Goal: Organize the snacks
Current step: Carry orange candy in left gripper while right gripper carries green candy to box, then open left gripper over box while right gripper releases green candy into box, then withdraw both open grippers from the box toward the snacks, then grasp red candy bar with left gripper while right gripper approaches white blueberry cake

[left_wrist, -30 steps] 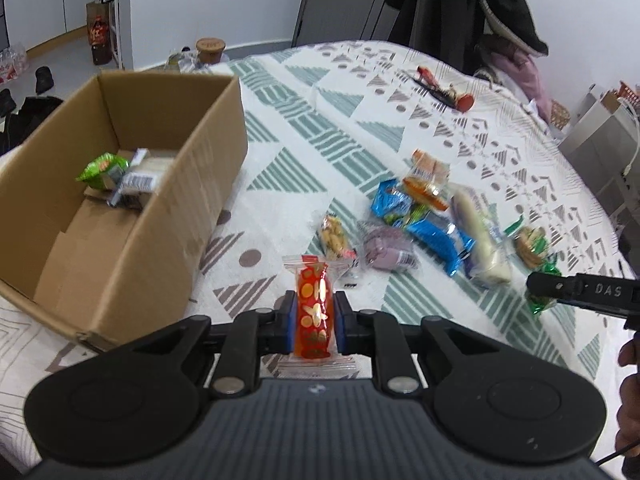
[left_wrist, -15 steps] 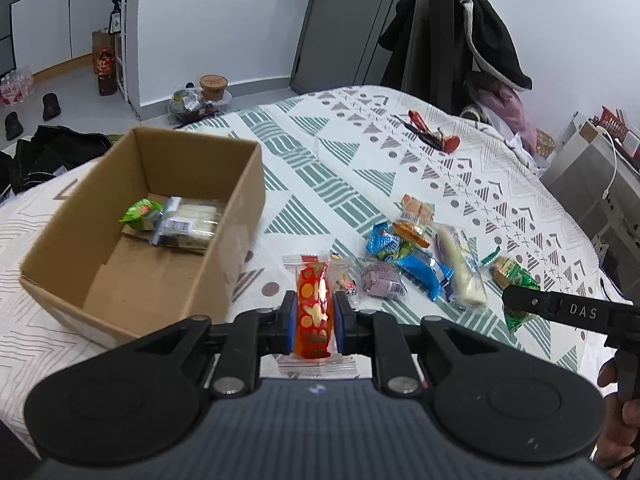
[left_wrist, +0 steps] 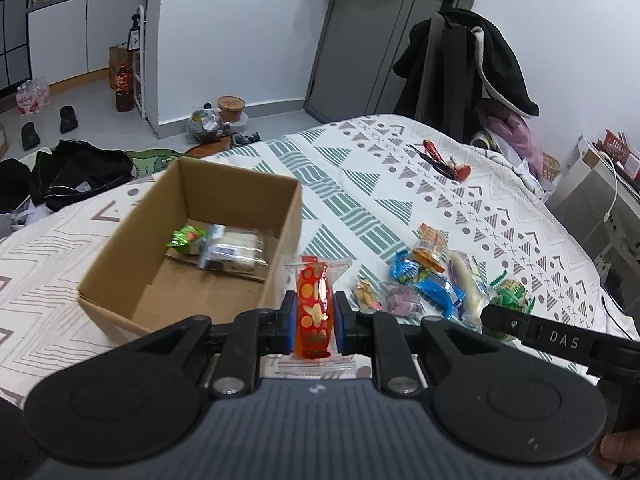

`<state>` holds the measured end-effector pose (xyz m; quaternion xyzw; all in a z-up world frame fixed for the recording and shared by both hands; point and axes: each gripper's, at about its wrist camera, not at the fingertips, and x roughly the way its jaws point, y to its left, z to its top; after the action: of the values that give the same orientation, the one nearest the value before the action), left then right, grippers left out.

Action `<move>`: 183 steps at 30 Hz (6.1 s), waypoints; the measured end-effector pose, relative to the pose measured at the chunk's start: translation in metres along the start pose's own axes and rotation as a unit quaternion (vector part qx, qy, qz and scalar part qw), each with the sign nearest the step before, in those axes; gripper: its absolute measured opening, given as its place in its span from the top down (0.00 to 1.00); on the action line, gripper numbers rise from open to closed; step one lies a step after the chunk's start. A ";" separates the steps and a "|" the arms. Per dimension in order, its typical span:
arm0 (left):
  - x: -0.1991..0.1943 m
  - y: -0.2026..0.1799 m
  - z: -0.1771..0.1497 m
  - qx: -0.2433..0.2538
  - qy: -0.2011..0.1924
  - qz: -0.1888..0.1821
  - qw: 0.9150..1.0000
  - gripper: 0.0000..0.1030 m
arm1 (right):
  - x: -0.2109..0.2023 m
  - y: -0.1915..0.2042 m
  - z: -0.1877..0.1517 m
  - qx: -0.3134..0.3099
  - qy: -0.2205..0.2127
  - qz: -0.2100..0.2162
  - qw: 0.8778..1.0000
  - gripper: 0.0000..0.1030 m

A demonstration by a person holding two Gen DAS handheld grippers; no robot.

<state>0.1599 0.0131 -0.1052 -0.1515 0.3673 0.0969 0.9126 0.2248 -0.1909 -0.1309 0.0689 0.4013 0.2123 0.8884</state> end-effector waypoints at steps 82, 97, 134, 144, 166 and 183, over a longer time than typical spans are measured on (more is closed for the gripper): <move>0.014 0.130 0.042 -0.079 0.018 0.024 0.996 0.09 | 0.018 0.093 0.020 0.014 0.024 0.013 1.000 0.37; -0.003 0.070 0.031 -0.047 0.012 -0.024 0.999 0.00 | -0.040 0.027 0.018 0.012 0.000 -0.039 0.999 0.03; 0.000 -0.065 -0.011 0.057 0.035 -0.034 0.997 0.00 | -0.071 -0.098 -0.012 0.111 -0.001 -0.037 0.993 0.00; 0.018 -0.090 -0.037 0.062 0.056 -0.036 0.996 0.02 | -0.062 -0.125 -0.023 0.152 0.015 -0.033 0.988 0.01; 0.083 -0.137 -0.078 0.103 0.137 -0.055 0.984 0.51 | -0.038 -0.152 -0.026 0.188 0.037 0.012 0.981 0.16; 0.120 -0.140 -0.073 0.089 0.149 -0.025 0.985 0.82 | 0.001 -0.143 -0.010 0.146 0.037 0.023 0.988 0.21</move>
<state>0.2394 -0.1355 -0.2101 -0.0920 0.5020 0.0175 0.8598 0.2640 -0.3193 -0.1803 0.1990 0.4588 0.1747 0.8481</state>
